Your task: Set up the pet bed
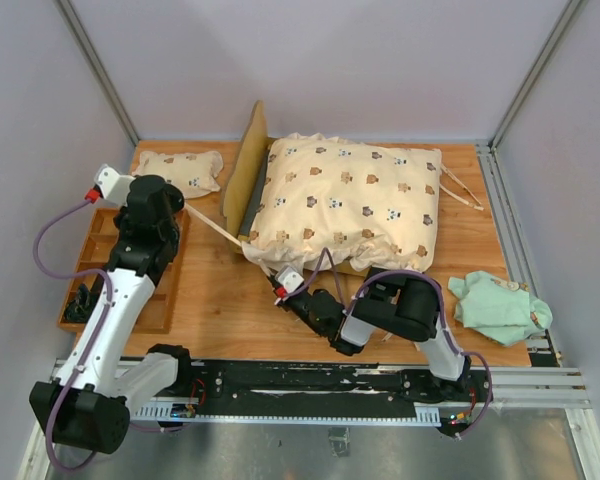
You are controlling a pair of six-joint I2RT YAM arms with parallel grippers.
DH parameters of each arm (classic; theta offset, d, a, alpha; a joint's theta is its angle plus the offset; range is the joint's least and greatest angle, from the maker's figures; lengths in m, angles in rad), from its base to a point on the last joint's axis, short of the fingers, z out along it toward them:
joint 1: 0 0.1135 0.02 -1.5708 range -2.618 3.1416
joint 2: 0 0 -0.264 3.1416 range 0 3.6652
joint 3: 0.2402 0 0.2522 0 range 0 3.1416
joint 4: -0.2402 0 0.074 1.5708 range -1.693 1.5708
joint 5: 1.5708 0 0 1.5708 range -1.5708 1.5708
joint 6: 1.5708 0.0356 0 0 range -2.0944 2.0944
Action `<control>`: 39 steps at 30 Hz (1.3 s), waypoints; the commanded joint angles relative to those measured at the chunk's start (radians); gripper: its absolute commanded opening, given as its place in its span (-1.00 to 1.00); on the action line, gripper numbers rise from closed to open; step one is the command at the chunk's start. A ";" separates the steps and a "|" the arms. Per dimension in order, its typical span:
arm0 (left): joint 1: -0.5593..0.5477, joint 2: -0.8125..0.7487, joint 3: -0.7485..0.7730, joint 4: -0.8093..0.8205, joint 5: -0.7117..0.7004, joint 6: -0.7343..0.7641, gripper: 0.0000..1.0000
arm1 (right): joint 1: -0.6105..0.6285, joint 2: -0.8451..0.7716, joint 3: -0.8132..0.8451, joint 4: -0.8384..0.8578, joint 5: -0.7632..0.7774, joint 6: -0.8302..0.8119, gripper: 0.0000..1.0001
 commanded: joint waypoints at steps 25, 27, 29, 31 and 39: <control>0.009 -0.567 -0.470 -0.061 0.739 0.171 0.09 | 0.031 -0.805 0.202 -1.465 0.158 0.186 0.09; 0.009 -0.553 -0.486 -0.011 0.829 0.219 0.12 | 0.025 -0.790 0.251 -1.556 0.220 0.269 0.11; 0.009 -0.531 -0.511 0.066 0.971 0.262 0.13 | 0.006 -0.774 0.332 -1.690 0.235 0.353 0.11; 0.007 -0.498 -0.542 0.119 1.017 0.237 0.13 | -0.012 -0.764 0.385 -1.798 0.268 0.397 0.10; -0.093 -0.384 -0.652 0.371 1.026 0.118 0.24 | -0.146 -0.897 0.380 -2.143 0.378 0.766 0.09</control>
